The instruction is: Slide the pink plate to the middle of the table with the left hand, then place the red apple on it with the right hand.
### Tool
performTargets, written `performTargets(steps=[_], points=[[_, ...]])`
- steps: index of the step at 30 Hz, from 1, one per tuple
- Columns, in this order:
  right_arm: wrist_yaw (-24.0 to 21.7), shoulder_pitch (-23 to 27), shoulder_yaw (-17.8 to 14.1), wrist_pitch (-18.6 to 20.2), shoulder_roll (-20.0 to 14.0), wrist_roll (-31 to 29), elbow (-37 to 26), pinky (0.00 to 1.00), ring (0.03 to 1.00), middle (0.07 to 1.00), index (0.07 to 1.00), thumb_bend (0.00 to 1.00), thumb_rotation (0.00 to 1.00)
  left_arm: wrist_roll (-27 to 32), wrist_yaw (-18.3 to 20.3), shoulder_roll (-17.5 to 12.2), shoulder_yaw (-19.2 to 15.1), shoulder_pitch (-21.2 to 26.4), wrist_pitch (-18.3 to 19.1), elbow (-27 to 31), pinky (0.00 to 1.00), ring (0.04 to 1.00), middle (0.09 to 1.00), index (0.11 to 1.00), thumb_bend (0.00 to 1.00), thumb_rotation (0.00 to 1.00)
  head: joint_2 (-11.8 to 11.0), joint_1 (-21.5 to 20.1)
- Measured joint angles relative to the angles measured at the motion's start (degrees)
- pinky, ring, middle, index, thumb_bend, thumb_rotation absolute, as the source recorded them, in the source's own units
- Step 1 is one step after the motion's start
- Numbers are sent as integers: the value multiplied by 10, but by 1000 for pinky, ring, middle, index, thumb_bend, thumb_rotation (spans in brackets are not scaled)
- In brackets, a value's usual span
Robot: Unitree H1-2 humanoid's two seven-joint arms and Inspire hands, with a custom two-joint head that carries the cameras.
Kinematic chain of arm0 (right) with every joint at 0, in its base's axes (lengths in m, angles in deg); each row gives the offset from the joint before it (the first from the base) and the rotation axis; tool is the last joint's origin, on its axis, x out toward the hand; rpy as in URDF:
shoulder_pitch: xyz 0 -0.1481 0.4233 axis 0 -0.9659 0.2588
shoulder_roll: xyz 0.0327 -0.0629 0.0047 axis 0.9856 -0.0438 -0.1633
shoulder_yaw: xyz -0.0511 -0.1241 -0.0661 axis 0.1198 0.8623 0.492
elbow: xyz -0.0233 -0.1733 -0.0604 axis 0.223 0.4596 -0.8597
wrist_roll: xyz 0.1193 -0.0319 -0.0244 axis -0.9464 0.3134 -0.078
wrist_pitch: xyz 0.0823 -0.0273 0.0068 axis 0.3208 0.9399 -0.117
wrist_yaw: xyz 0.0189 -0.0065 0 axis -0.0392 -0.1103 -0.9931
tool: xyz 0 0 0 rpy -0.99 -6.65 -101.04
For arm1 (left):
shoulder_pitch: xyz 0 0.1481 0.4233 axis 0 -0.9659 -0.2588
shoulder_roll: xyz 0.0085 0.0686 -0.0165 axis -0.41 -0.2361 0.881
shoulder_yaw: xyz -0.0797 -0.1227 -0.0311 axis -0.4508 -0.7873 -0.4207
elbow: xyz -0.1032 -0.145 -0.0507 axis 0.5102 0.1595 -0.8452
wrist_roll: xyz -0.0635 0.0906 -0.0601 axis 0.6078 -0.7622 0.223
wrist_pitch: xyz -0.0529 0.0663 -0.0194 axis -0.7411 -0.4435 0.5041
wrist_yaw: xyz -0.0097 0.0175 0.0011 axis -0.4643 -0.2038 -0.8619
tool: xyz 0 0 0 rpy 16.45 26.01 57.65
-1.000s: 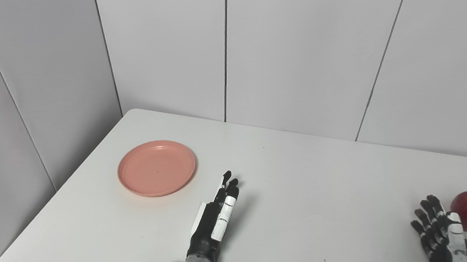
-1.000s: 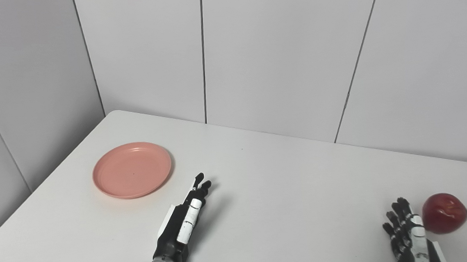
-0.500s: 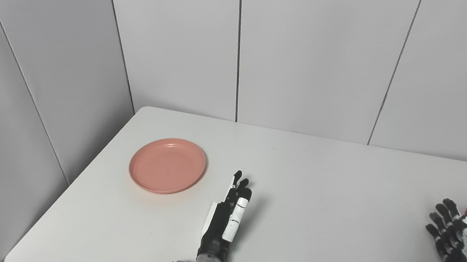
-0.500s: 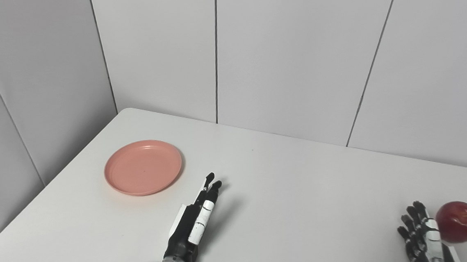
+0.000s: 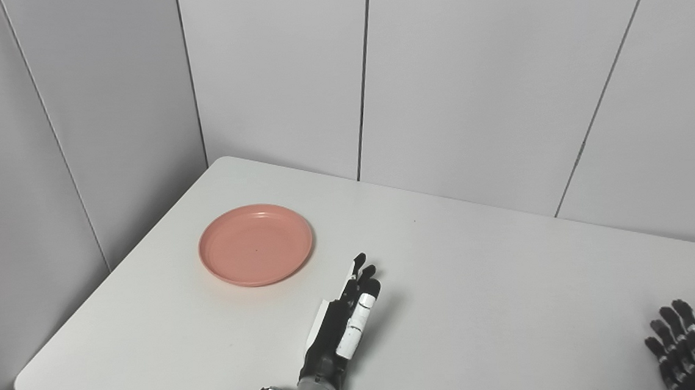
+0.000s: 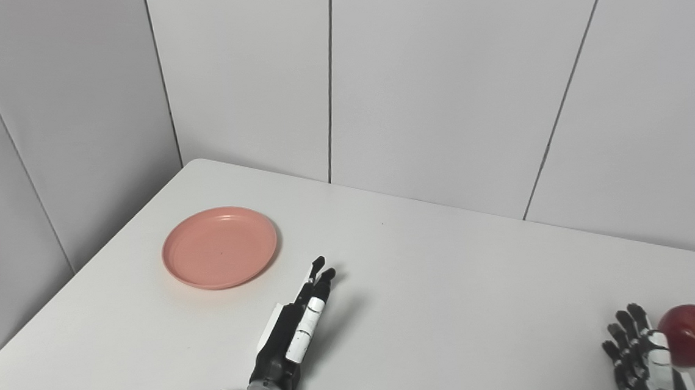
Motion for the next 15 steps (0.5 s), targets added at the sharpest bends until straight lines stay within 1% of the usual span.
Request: performTargets(steps=[5,9,11,13,15], points=[[1,-1,0,0,0,1,-1,1000,993,993,996,904,1000,3,0,1,-1,0,-1,0,1000,992,968,1000,654,1000,-2,0],[1,-1,1,0,0,4,-1,1000,993,995,995,924,1000,6,0,1,-1,-1,-2,0,1000,992,967,1000,697,1000,-4,0],[1,-1,2,0,0,7,-2,1000,992,996,998,917,1000,9,0,1,-2,-1,-3,0,1000,997,970,1000,716,1000,-4,-1],[2,-2,2,0,0,9,-2,999,991,995,999,914,1000,20,0,1,-2,-1,-3,2,1000,1000,971,1000,727,1000,-2,-2],[2,-2,3,0,0,10,-3,999,994,998,996,935,1000,31,1,1,-2,-2,-1,5,1000,999,971,1000,746,1000,-2,-2]])
